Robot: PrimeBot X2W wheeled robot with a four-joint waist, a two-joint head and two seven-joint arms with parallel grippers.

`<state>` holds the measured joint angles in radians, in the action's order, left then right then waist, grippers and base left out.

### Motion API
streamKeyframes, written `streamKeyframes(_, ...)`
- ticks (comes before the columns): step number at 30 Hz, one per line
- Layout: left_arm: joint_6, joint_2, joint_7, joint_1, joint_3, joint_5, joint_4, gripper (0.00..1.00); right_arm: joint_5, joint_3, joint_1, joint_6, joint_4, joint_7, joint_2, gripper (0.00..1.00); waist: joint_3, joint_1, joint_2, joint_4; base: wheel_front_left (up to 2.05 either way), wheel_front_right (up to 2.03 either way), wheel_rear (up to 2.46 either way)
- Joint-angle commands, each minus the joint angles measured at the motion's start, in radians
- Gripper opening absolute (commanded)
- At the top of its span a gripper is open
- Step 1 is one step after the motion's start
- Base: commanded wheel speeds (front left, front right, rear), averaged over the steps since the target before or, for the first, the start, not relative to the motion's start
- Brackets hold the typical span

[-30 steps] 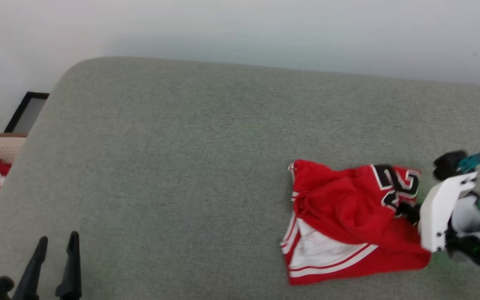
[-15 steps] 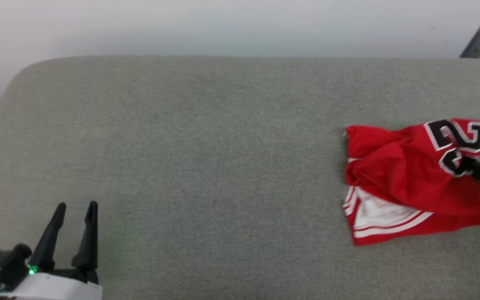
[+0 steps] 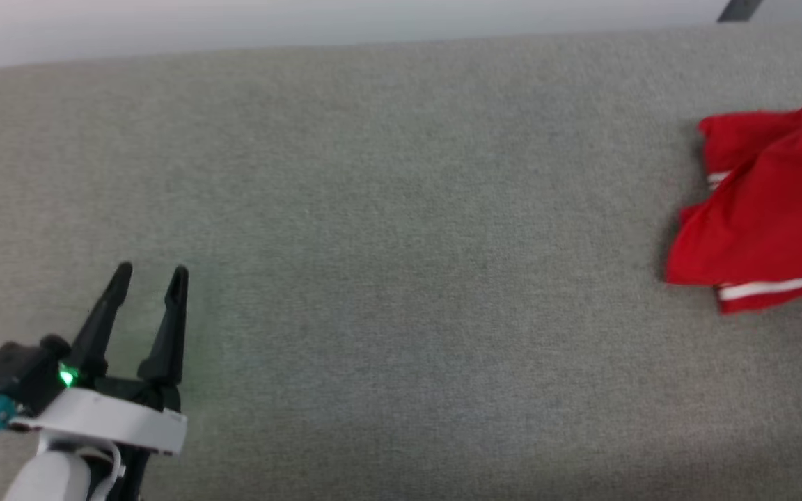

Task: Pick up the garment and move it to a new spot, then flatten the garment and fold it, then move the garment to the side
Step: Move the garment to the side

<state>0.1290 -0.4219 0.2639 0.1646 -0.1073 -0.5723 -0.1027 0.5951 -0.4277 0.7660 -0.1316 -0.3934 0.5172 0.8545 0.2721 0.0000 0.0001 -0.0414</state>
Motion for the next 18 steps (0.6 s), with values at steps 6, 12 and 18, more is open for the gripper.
streamKeyframes(6, 0.002, -0.016, -0.001, 0.072, -0.033, -0.006, 0.005, 1.00, -0.075, -0.012, 0.080, 0.002, -0.042, -0.059, 0.042, 0.00, 0.090, 0.0000, -0.0001, -0.052, 0.00, 0.00, 0.00)
streamKeyframes(12, 0.002, -0.030, -0.001, 0.126, -0.058, -0.009, 0.007, 1.00, -0.171, -0.016, 0.142, 0.002, -0.122, -0.133, 0.079, 0.00, 0.148, 0.0000, -0.0001, -0.062, 0.00, 0.00, 0.00)
streamKeyframes(18, 0.002, -0.043, -0.001, 0.166, -0.081, -0.012, 0.008, 1.00, -0.238, -0.003, 0.170, 0.002, -0.214, -0.182, 0.060, 0.00, 0.198, 0.0000, -0.0001, -0.059, 0.00, 0.00, 0.00)
